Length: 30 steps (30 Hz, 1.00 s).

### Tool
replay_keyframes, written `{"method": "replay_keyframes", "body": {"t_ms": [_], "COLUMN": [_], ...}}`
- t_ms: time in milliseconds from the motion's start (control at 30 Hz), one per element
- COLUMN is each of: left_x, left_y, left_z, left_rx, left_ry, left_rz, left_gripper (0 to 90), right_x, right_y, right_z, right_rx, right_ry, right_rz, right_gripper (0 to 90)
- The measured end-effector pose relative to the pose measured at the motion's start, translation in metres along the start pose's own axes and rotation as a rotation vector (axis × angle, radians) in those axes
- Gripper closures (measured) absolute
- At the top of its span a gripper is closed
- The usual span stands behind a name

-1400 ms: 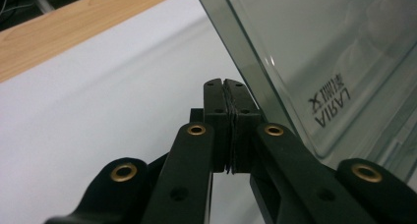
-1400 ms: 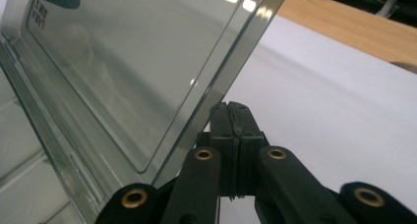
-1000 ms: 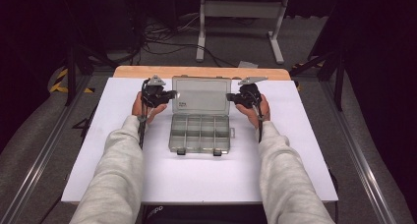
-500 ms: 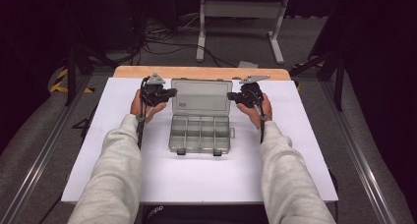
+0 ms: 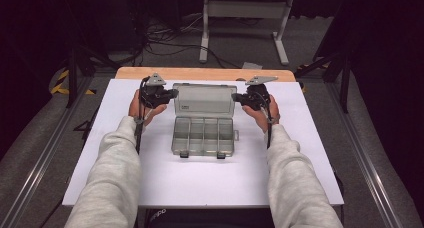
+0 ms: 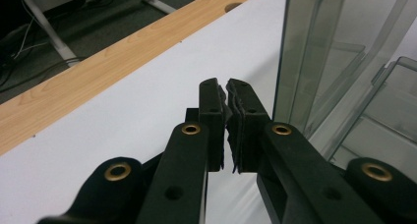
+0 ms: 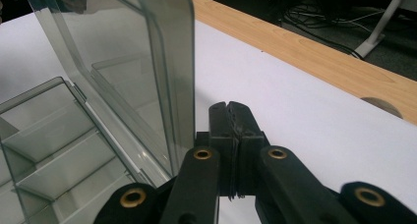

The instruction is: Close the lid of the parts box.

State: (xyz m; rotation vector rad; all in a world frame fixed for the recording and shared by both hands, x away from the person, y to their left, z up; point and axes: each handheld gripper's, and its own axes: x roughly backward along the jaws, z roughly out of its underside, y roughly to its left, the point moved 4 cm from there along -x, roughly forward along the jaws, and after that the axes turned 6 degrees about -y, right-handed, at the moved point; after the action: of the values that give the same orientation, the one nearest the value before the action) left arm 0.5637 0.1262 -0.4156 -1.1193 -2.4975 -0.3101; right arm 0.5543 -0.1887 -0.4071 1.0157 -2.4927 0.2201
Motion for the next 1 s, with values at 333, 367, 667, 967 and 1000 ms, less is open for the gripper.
{"method": "replay_keyframes", "body": {"t_ms": [333,367,667,967,1000], "left_x": [0.008,0.010,0.020,0.029,0.029], "left_y": [-0.010,-0.011,-0.021,-0.032,-0.034], "left_z": [0.000,0.000,0.001,0.003,0.004], "left_rx": [-0.029,-0.032,-0.046,-0.072,-0.075], "left_ry": [0.004,0.003,-0.020,-0.029,-0.037], "left_rz": [0.018,0.023,0.044,0.070,0.076], "left_gripper": [85.7,85.7,85.7,85.4,85.4], "right_x": [0.007,0.008,0.014,0.020,0.021], "right_y": [0.007,0.008,0.016,0.024,0.026], "right_z": [0.000,0.000,0.003,0.010,0.011], "right_rx": [0.015,0.013,0.017,0.022,0.023], "right_ry": [-0.014,-0.016,-0.030,-0.032,-0.032], "right_rz": [-0.015,-0.022,-0.048,-0.077,-0.081], "right_gripper": [89.8,89.8,89.6,89.4,89.4]}}
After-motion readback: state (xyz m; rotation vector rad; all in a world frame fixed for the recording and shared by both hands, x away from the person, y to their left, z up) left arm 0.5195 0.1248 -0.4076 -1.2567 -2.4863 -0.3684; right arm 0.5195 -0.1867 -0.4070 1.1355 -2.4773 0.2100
